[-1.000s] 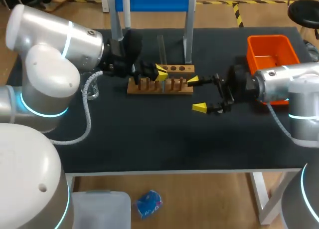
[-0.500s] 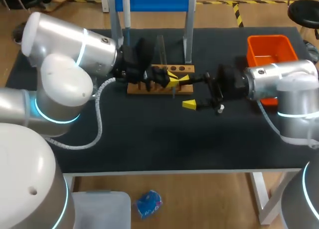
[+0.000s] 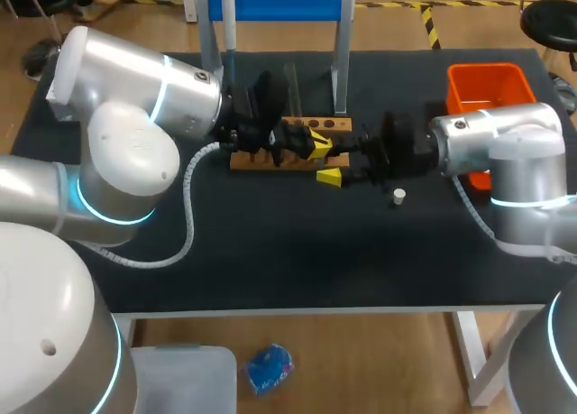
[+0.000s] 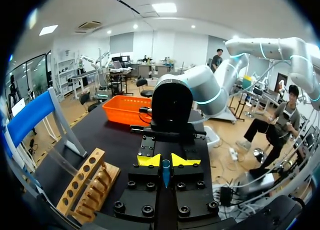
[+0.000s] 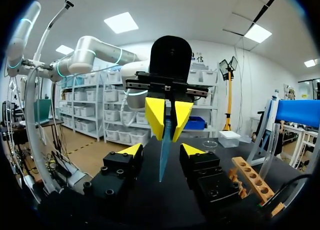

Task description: Invert the test tube, pick up the pipette, mount the tip to pipette, aspirate from beaker and dispense into the tube, eject the tip, return the pipette, and cap with the stopper.

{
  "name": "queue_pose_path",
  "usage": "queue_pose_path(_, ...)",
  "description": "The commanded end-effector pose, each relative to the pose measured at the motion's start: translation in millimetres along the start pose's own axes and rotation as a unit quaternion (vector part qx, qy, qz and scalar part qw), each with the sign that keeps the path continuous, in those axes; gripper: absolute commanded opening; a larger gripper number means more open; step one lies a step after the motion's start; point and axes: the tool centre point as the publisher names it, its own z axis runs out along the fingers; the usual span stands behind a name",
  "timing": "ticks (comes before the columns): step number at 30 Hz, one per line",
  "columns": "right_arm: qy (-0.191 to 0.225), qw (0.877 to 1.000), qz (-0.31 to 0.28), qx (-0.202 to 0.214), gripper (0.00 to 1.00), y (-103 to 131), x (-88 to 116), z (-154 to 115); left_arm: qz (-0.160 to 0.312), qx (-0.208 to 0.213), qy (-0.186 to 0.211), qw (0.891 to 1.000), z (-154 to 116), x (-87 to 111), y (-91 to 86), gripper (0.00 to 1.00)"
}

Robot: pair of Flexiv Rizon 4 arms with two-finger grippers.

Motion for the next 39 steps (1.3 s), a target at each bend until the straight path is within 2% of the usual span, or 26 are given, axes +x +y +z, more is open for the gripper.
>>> queue_pose_path(1,0.006,1.0,0.001,-0.006,0.44,-1.4,-2.9,1.9,-0.001,-0.004,-0.001,1.0,1.1,1.2,-0.6,0.0)
queue_pose_path(10,0.007,1.0,0.002,-0.007,0.31,-1.3,-3.0,2.3,-0.008,-0.003,-0.004,1.0,2.9,1.5,4.8,0.0)
queue_pose_path(13,0.006,1.0,0.003,-0.009,0.18,-1.5,-2.7,2.3,-0.008,-0.003,-0.004,1.0,3.8,1.7,5.3,0.0)
queue_pose_path(18,0.009,1.0,0.005,-0.009,0.13,-2.2,-1.1,4.0,-0.01,0.0,-0.002,1.0,6.1,1.8,6.8,0.0)
queue_pose_path(20,0.01,1.0,0.006,-0.007,0.0,-2.2,-0.9,4.4,-0.01,-0.001,-0.002,1.0,6.4,2.2,7.3,0.0)
queue_pose_path(29,0.014,1.0,0.009,-0.002,0.0,-2.7,-0.2,5.9,-0.007,0.002,0.005,1.0,9.1,3.2,8.8,0.0)
queue_pose_path(30,0.014,1.0,0.009,-0.002,0.0,-3.0,-0.1,5.8,-0.003,0.006,-0.006,1.0,9.3,2.7,8.2,0.7)
queue_pose_path(31,0.014,1.0,0.01,-0.002,0.0,-3.3,0.0,5.6,0.005,0.015,-0.003,1.0,8.4,2.2,6.9,1.0)
queue_pose_path(34,0.014,1.0,0.013,0.003,0.0,-5.2,2.2,4.1,0.045,0.014,-0.013,0.999,2.3,0.0,-1.7,1.0)
queue_pose_path(36,0.015,1.0,0.015,0.009,0.0,-7.5,5.1,1.9,0.061,0.029,-0.035,0.997,-10.5,-6.0,-10.8,1.0)
queue_pose_path(37,0.015,1.0,0.016,0.011,0.0,-8.5,6.6,0.2,0.08,0.024,-0.05,0.995,-20.6,-11.0,-17.4,1.0)
queue_pose_path(39,0.013,1.0,0.018,0.013,0.0,-9.6,9.2,-4.1,0.089,0.022,-0.068,0.993,-33.3,-19.2,-25.2,1.0)
